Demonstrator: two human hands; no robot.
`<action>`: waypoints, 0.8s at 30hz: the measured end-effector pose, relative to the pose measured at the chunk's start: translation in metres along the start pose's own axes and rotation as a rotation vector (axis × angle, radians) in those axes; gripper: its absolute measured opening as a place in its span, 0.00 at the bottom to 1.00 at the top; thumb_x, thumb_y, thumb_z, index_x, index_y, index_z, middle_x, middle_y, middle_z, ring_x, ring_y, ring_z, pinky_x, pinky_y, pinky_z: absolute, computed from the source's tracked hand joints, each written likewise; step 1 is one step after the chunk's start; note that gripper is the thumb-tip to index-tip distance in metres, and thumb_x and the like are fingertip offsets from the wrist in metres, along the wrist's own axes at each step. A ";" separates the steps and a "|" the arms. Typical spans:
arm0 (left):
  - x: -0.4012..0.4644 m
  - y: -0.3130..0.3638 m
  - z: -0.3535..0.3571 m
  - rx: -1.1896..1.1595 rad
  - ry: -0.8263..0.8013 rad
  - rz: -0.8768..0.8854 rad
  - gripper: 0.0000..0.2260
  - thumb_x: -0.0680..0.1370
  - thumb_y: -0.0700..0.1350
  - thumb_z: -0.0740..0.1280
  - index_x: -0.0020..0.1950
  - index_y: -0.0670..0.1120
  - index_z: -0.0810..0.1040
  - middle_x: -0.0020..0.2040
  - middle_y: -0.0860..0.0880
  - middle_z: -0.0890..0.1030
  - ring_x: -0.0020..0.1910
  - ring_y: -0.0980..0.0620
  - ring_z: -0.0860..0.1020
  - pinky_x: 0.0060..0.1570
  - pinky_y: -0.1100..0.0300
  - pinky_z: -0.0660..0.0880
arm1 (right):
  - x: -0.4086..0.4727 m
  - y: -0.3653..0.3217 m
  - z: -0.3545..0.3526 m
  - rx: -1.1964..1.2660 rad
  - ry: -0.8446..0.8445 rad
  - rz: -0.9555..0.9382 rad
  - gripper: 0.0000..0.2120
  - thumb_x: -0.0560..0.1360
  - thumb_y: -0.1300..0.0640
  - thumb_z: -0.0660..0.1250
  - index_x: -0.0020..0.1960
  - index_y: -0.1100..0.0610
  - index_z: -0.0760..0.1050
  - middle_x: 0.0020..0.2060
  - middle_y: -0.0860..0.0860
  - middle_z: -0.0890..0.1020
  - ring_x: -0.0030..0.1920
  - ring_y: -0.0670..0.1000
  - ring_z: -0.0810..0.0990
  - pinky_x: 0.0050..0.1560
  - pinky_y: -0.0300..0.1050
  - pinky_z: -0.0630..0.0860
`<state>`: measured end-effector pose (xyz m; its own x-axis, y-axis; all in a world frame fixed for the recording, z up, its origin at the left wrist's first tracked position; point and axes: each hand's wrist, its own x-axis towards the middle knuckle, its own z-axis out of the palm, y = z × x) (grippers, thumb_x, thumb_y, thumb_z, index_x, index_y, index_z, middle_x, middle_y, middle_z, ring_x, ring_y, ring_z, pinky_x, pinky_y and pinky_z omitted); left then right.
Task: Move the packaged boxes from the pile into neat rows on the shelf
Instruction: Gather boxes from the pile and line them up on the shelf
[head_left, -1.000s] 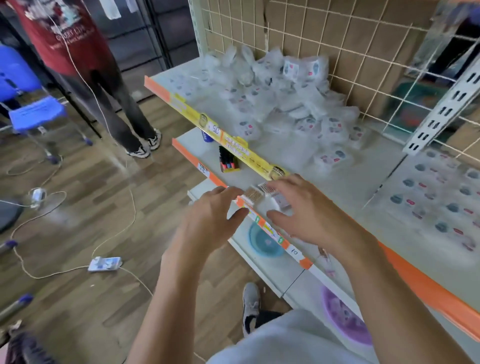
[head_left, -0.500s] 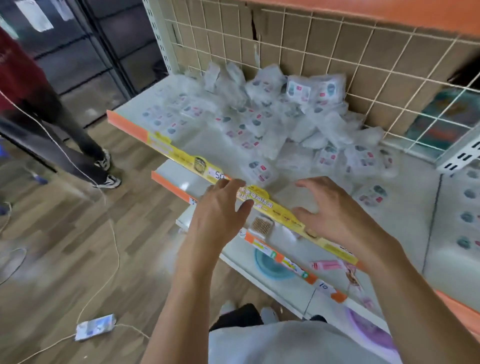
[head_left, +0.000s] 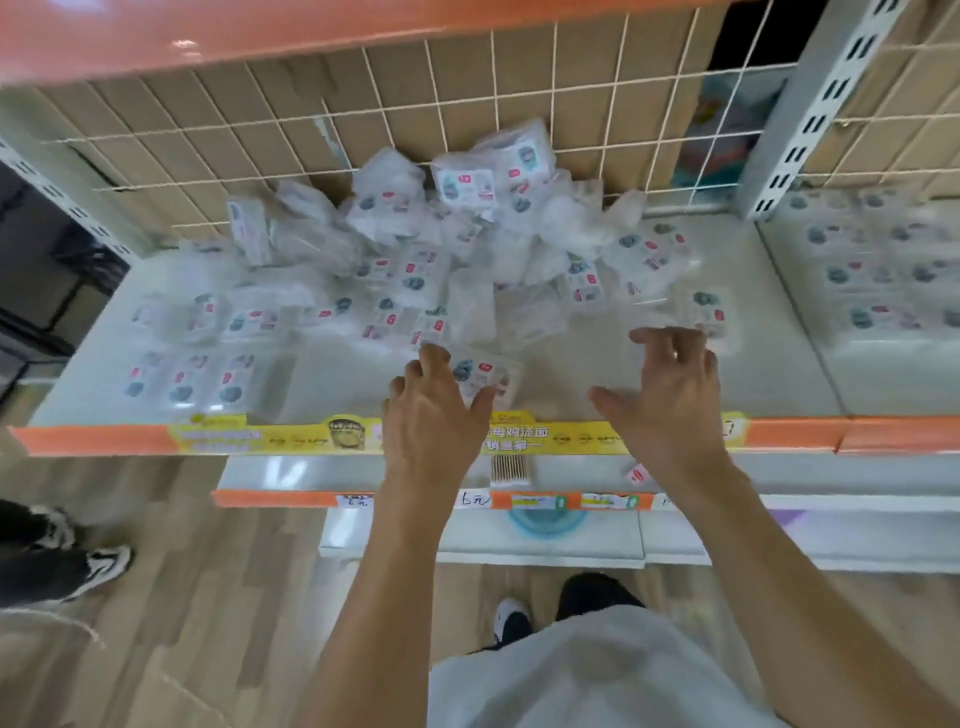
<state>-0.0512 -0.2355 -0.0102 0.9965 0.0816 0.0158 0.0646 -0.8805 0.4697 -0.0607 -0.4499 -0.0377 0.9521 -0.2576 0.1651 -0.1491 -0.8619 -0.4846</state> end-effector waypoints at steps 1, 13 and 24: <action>0.002 -0.001 0.001 -0.018 -0.012 0.005 0.25 0.75 0.55 0.72 0.64 0.41 0.70 0.57 0.41 0.79 0.55 0.37 0.77 0.56 0.46 0.73 | -0.002 -0.003 0.000 0.000 0.021 0.027 0.31 0.61 0.55 0.78 0.62 0.61 0.74 0.59 0.62 0.75 0.59 0.65 0.74 0.59 0.54 0.67; 0.013 -0.008 -0.013 -0.135 -0.132 -0.093 0.35 0.70 0.60 0.76 0.68 0.44 0.68 0.59 0.43 0.77 0.61 0.43 0.73 0.62 0.52 0.67 | 0.000 -0.017 -0.018 0.562 0.017 0.200 0.15 0.77 0.57 0.66 0.63 0.52 0.75 0.51 0.49 0.82 0.49 0.48 0.80 0.47 0.40 0.74; 0.009 -0.011 -0.012 -0.189 -0.152 -0.097 0.31 0.71 0.60 0.75 0.65 0.45 0.68 0.52 0.51 0.73 0.54 0.49 0.70 0.59 0.57 0.66 | 0.004 -0.020 -0.020 0.633 -0.177 0.259 0.08 0.82 0.50 0.62 0.59 0.48 0.77 0.48 0.50 0.83 0.41 0.47 0.85 0.38 0.45 0.83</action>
<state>-0.0435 -0.2197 -0.0041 0.9836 0.0775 -0.1631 0.1632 -0.7681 0.6192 -0.0591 -0.4424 -0.0107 0.9439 -0.2994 -0.1392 -0.2441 -0.3491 -0.9047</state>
